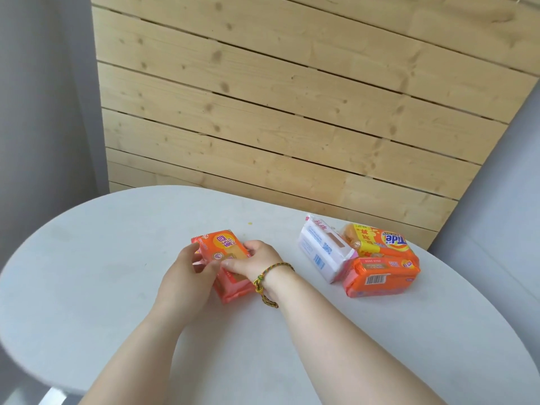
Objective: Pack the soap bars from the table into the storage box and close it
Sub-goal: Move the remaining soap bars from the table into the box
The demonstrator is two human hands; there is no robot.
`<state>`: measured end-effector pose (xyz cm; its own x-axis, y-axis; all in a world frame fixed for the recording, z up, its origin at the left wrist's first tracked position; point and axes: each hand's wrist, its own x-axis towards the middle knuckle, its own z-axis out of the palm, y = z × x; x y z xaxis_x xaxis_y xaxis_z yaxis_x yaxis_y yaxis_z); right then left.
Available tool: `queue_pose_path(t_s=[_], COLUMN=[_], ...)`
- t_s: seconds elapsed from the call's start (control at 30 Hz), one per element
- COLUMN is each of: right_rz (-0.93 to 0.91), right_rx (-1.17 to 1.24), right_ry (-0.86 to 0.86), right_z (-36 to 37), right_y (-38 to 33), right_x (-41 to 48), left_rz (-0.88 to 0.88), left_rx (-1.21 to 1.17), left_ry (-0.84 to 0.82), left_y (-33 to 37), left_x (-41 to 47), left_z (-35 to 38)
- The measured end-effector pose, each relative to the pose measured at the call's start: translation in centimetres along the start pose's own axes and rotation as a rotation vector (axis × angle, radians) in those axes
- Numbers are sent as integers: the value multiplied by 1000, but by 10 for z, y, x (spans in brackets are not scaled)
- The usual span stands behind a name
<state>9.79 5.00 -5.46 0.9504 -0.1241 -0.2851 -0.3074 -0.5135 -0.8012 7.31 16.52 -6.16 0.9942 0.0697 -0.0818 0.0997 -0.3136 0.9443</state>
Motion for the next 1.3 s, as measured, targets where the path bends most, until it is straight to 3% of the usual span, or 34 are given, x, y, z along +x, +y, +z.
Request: queue_pose_path(t_s=[0.07, 0.2, 0.27, 0.43, 0.7, 0.93, 1.13, 1.2, 1.3], right_rz=[-37, -180, -92, 180, 111, 83, 31, 48, 128], right_rx=[-80, -538, -696, -956, -1040, -761, -203, 93, 291], right_ry=[30, 508, 612, 399, 396, 285, 433, 415, 307], right_z=[-9, -60, -86, -104, -104, -101, -98, -93, -73], right_y=[1, -4, 0, 15, 18, 21, 21, 15, 9], right_x=[-6, -13, -13, -8, -6, -14, -26, -33, -43], left_rz=[42, 0, -20, 1, 15, -31, -52, -42, -41], left_rx=[132, 370, 431, 455, 427, 264, 97, 48, -1], left_ry=[23, 53, 58, 58, -61, -228, -268, -269, -206], left_y=[-2, 1, 3, 5, 3, 12, 14, 13, 14], left_x=[0, -3, -6, -7, 0, -11, -17, -16, -13], left_z=[3, 9, 10, 15, 14, 17, 18, 20, 21])
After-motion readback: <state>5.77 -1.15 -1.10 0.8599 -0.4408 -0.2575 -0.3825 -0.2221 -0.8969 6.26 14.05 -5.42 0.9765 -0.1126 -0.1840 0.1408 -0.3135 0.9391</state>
